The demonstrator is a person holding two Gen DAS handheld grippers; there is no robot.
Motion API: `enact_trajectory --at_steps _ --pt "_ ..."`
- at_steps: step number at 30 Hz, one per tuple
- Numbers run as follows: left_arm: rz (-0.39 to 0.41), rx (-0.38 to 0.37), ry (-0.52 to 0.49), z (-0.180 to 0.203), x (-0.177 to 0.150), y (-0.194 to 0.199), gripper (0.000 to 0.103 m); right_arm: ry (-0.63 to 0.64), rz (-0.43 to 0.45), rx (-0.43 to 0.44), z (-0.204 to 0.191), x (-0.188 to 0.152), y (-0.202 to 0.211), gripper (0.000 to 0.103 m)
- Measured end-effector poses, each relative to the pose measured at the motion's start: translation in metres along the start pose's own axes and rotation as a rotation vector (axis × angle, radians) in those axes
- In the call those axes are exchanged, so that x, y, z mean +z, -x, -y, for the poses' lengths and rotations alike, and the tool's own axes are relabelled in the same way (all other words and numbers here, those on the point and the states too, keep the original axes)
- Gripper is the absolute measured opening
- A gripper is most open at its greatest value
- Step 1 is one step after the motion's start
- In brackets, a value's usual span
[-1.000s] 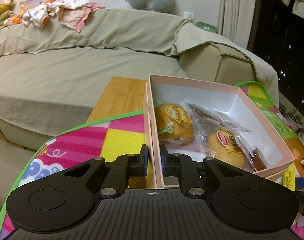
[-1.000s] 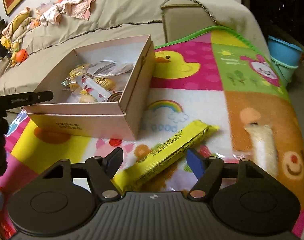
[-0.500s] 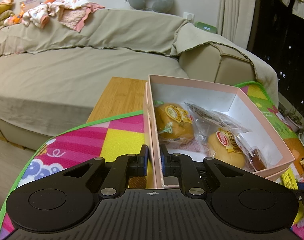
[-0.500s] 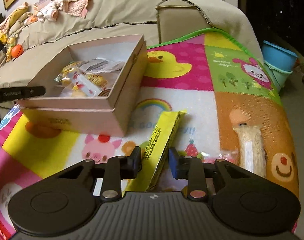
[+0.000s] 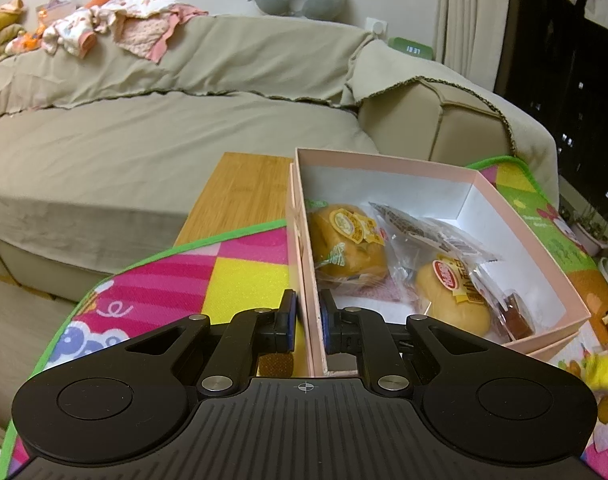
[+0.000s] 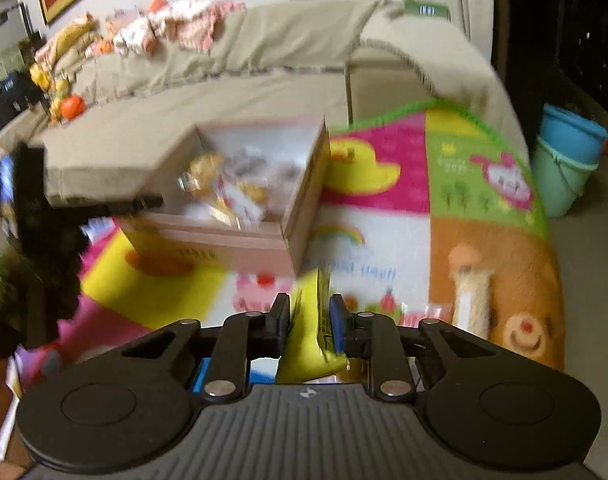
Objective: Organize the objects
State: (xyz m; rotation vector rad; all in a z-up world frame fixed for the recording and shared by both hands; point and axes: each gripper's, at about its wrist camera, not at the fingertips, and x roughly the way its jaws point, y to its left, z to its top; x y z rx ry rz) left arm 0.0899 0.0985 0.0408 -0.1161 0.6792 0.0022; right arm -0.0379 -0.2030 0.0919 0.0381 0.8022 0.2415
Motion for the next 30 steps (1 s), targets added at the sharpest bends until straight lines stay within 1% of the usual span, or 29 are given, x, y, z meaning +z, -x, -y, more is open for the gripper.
enact_trajectory --at_steps 1,4,6,9,12,15,16,17,19,23,25,26,27,28,29,30 --pt "0.005 0.001 -0.003 0.0 0.001 0.002 0.013 0.006 0.025 -0.002 -0.001 0.008 0.008 0.007" --pt "0.029 0.0 -0.015 0.001 0.005 0.009 0.012 0.028 0.101 -0.008 -0.008 0.03 0.026 0.007" --pt "0.031 -0.003 -0.034 0.002 0.006 0.013 0.012 0.071 0.137 -0.022 -0.014 0.044 0.03 0.007" --pt "0.024 -0.01 -0.044 0.001 0.003 0.013 0.012 0.131 0.148 -0.042 -0.024 0.051 0.028 0.008" --pt "0.024 -0.009 -0.033 0.001 0.002 0.012 0.012 0.146 0.088 -0.032 -0.025 0.042 0.014 0.01" --pt "0.026 -0.005 -0.032 0.001 0.002 0.012 0.012 0.17 -0.002 -0.044 -0.027 0.018 -0.002 0.017" --pt "0.026 -0.006 -0.027 0.001 0.002 0.012 0.012 0.18 -0.038 -0.048 -0.028 0.007 -0.008 0.022" --pt "0.028 -0.008 -0.021 0.0 0.002 0.013 0.012 0.187 -0.072 -0.049 -0.028 -0.002 -0.014 0.031" --pt "0.033 -0.015 -0.004 -0.002 0.002 0.013 0.012 0.201 -0.129 -0.055 -0.03 -0.023 -0.025 0.042" --pt "0.035 -0.005 -0.007 0.0 0.0 0.014 0.012 0.252 -0.183 -0.117 -0.034 -0.051 -0.043 0.043" --pt "0.031 0.004 -0.019 0.002 0.001 0.014 0.012 0.232 -0.207 -0.101 -0.033 -0.06 -0.049 0.043" --pt "0.021 0.005 -0.022 0.002 0.001 0.012 0.012 0.226 -0.2 -0.099 -0.033 -0.063 -0.048 0.043" --pt "0.009 0.007 -0.021 0.003 0.001 0.009 0.012 0.23 -0.195 -0.096 -0.033 -0.064 -0.048 0.041" --pt "0.001 0.011 -0.023 0.004 0.0 0.007 0.012 0.23 -0.195 -0.089 -0.034 -0.064 -0.047 0.033" --pt "-0.007 0.017 -0.031 0.005 0.0 0.005 0.012 0.223 -0.197 -0.073 -0.034 -0.064 -0.047 0.023" --pt "-0.009 0.024 -0.04 0.006 -0.001 0.005 0.012 0.218 -0.202 -0.055 -0.034 -0.064 -0.046 0.022"
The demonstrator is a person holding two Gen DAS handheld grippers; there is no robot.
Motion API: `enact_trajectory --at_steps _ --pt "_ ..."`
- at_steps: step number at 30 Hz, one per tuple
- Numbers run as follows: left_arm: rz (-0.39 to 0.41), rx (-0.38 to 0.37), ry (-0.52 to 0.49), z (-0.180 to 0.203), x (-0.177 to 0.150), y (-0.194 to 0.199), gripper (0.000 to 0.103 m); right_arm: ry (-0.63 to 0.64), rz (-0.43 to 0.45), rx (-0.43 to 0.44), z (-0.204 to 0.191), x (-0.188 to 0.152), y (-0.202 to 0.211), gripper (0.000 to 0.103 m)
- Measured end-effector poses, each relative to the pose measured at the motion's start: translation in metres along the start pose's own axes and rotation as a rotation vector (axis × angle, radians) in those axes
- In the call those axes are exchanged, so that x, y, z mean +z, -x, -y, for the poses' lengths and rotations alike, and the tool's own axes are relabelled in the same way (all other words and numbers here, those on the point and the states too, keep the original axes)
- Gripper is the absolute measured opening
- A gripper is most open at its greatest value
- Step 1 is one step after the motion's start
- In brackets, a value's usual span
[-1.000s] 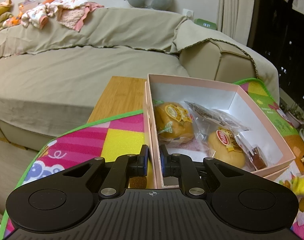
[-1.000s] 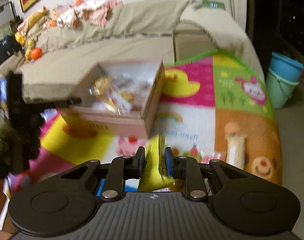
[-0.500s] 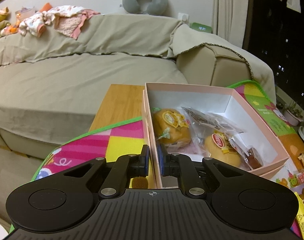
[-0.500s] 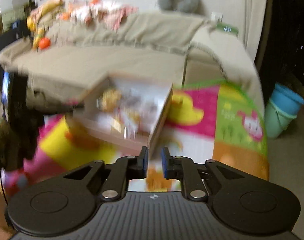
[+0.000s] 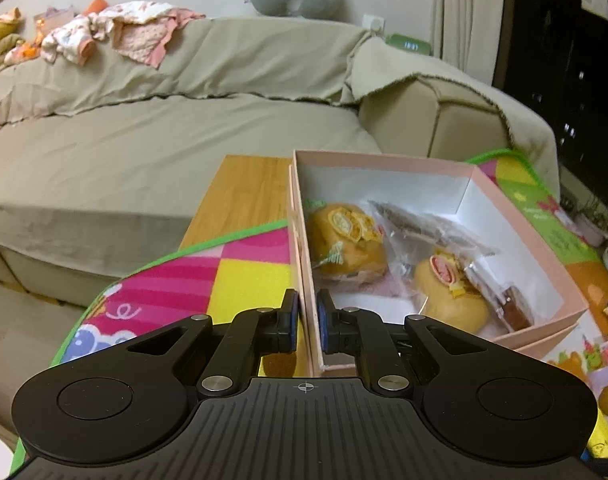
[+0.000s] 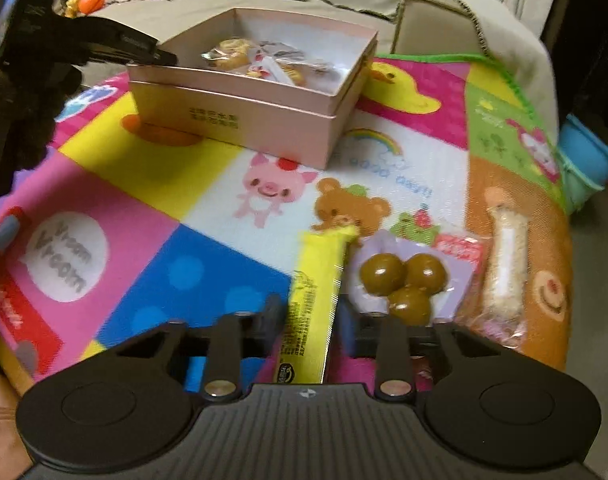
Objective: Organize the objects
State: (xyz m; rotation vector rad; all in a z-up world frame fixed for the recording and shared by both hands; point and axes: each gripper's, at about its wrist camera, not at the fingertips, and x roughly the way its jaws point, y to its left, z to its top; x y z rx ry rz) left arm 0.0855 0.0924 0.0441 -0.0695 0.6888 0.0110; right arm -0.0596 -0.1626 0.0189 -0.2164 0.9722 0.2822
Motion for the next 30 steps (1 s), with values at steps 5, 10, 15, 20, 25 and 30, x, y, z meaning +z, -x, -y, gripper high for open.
enact_trajectory --at_steps 5,10,15,20,25,30 --pt "-0.001 0.0 -0.003 0.0 0.0 0.001 0.012 -0.031 0.019 0.035 0.005 0.007 0.009 0.021" --pt "0.002 -0.003 0.006 0.0 -0.001 0.001 0.012 -0.096 0.152 0.074 0.022 0.044 0.046 0.021" --pt "0.004 -0.006 0.009 0.0 -0.001 0.001 0.012 -0.157 0.312 0.126 0.041 0.101 0.079 0.021" --pt "0.002 -0.011 0.007 0.0 -0.002 0.001 0.012 -0.221 0.411 0.156 0.049 0.156 0.076 0.021" --pt "0.002 -0.013 0.005 0.0 -0.001 0.0 0.013 -0.257 0.482 0.045 0.053 0.193 0.047 0.046" --pt "0.004 -0.016 0.007 -0.001 -0.001 -0.001 0.013 -0.302 0.44 0.063 0.07 0.176 0.035 0.047"
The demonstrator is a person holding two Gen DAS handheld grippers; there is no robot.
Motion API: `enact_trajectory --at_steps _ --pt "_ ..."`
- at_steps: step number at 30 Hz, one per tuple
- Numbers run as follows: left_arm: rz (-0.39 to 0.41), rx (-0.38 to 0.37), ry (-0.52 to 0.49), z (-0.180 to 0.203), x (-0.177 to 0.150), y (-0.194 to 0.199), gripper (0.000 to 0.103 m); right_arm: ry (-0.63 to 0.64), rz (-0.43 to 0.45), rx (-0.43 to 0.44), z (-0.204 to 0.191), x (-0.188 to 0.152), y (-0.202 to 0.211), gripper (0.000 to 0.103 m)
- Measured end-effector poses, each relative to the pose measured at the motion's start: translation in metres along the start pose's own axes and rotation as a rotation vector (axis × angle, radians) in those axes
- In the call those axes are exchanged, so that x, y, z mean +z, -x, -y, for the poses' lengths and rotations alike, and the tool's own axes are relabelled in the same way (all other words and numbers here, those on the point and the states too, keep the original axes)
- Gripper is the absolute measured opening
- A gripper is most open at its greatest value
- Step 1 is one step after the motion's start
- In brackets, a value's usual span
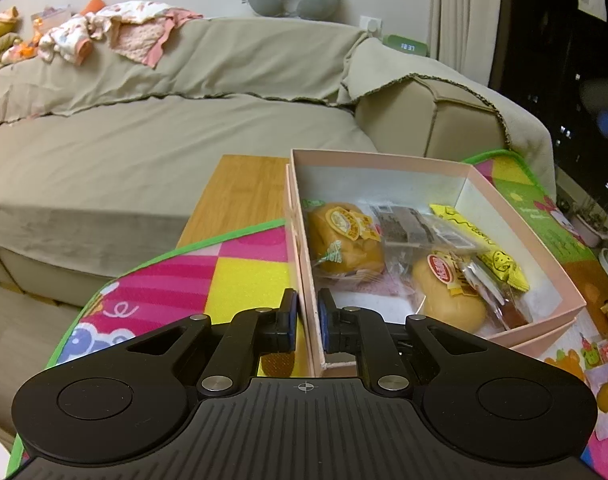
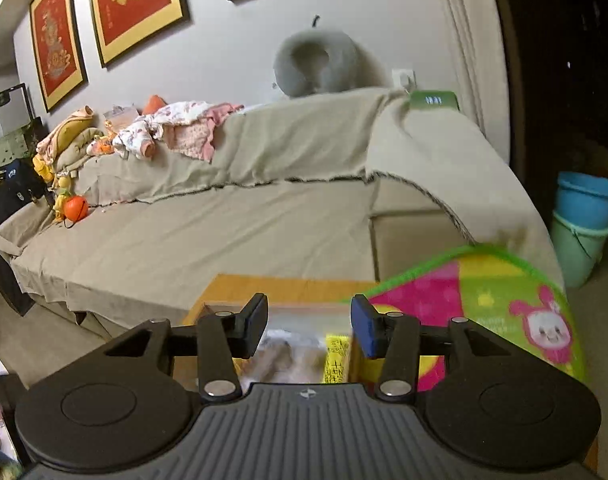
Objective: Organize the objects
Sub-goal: 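Carry the yellow bar with the right gripper and drop it into the box, then move the right gripper to the tray of three chocolate balls and grasp it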
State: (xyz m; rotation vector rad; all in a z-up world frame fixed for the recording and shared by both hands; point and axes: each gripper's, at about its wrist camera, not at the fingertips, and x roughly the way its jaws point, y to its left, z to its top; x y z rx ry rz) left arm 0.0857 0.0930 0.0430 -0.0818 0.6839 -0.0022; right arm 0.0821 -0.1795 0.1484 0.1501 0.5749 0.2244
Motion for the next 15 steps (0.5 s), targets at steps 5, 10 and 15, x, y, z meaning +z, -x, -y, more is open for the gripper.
enact_trajectory --at_steps 5,10,15 --pt "0.002 0.0 0.004 -0.001 0.0 -0.001 0.013 -0.002 -0.064 -0.057 0.024 -0.037 0.012 0.058" --pt "0.002 -0.001 0.004 -0.001 -0.001 -0.001 0.013 0.017 -0.148 -0.126 0.042 -0.083 0.023 0.062" --pt "0.002 -0.003 0.006 -0.001 -0.001 -0.001 0.013 0.027 -0.218 -0.157 0.052 -0.119 0.037 0.068"
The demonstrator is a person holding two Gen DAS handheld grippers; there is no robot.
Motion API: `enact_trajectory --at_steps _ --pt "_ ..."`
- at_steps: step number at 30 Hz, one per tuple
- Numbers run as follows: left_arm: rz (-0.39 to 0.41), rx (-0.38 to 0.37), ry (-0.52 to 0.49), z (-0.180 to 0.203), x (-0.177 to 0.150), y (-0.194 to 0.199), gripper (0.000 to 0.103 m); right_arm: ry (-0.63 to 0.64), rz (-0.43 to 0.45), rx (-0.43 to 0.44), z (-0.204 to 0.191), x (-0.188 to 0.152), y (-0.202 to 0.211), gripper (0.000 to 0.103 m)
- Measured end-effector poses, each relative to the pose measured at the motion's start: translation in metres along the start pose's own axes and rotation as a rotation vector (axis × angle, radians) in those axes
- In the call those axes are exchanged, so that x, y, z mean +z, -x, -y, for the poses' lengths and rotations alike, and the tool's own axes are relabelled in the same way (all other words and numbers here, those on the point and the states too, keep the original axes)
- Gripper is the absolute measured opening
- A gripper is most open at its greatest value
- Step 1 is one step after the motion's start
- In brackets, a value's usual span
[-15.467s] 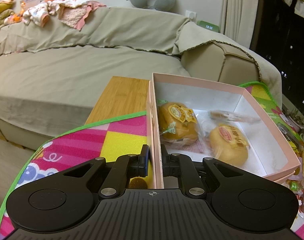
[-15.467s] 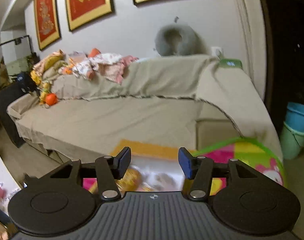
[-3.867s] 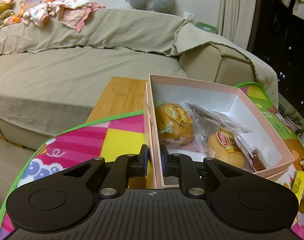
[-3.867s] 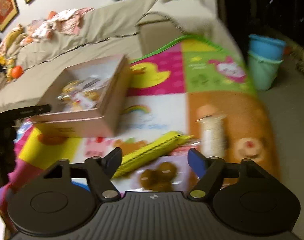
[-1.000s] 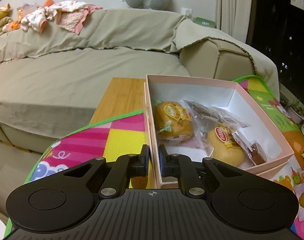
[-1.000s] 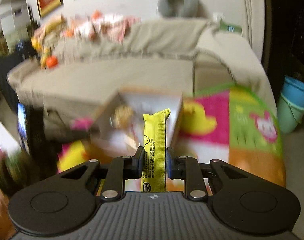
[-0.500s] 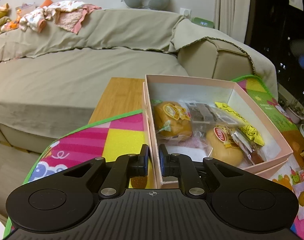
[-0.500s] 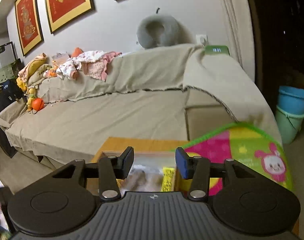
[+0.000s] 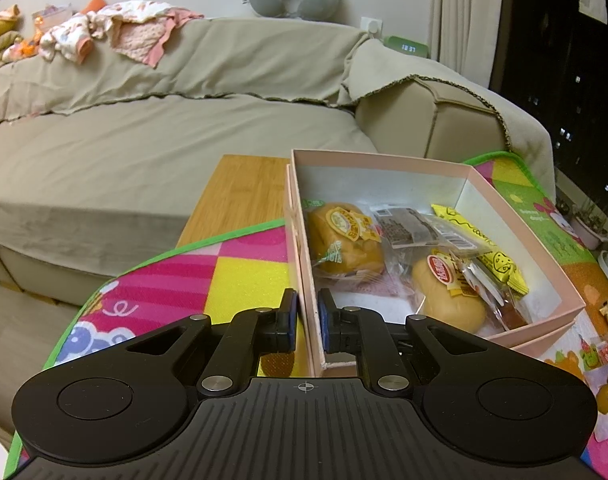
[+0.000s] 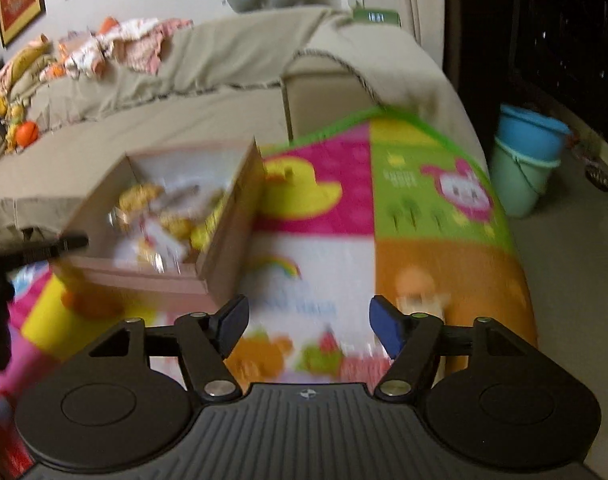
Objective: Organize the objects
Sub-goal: 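Move the right gripper to the tray of three chocolate balls and grasp it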
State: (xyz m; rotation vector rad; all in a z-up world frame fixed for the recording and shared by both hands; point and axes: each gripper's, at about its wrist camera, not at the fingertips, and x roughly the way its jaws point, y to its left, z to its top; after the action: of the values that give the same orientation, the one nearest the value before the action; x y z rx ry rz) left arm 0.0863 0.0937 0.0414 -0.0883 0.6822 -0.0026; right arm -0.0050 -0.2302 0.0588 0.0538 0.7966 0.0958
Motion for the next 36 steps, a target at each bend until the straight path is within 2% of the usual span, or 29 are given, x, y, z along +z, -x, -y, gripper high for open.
enact_trajectory --at_steps 6,10,12,17,21,24,32,36 --pt "0.0 -0.001 0.0 0.0 0.0 0.0 0.013 0.062 -0.051 -0.047 -0.006 -0.041 0.001 0.079" --pt "0.0 -0.001 0.0 0.0 0.0 0.0 0.013 0.079 -0.072 -0.043 -0.015 -0.054 -0.002 0.082" --pt "0.0 -0.001 0.0 0.0 0.0 0.0 0.013 0.096 -0.068 -0.042 -0.022 -0.057 -0.004 0.086" --pt "0.0 -0.001 0.0 0.0 0.0 0.0 0.013 0.171 -0.073 0.036 -0.042 -0.062 -0.008 0.087" --pt "0.0 -0.002 0.0 0.0 0.0 0.0 0.013 0.213 -0.07 0.056 -0.057 -0.065 -0.013 0.087" --pt "-0.001 -0.002 -0.001 0.0 0.0 0.0 0.013 0.183 -0.074 0.048 -0.062 -0.063 -0.018 0.093" --pt "0.001 -0.002 0.005 0.0 -0.001 -0.001 0.013 0.074 -0.081 -0.009 -0.054 -0.063 -0.021 0.094" --pt "0.001 -0.004 0.007 0.0 -0.002 -0.002 0.013 0.02 -0.078 0.002 -0.048 -0.066 -0.022 0.097"
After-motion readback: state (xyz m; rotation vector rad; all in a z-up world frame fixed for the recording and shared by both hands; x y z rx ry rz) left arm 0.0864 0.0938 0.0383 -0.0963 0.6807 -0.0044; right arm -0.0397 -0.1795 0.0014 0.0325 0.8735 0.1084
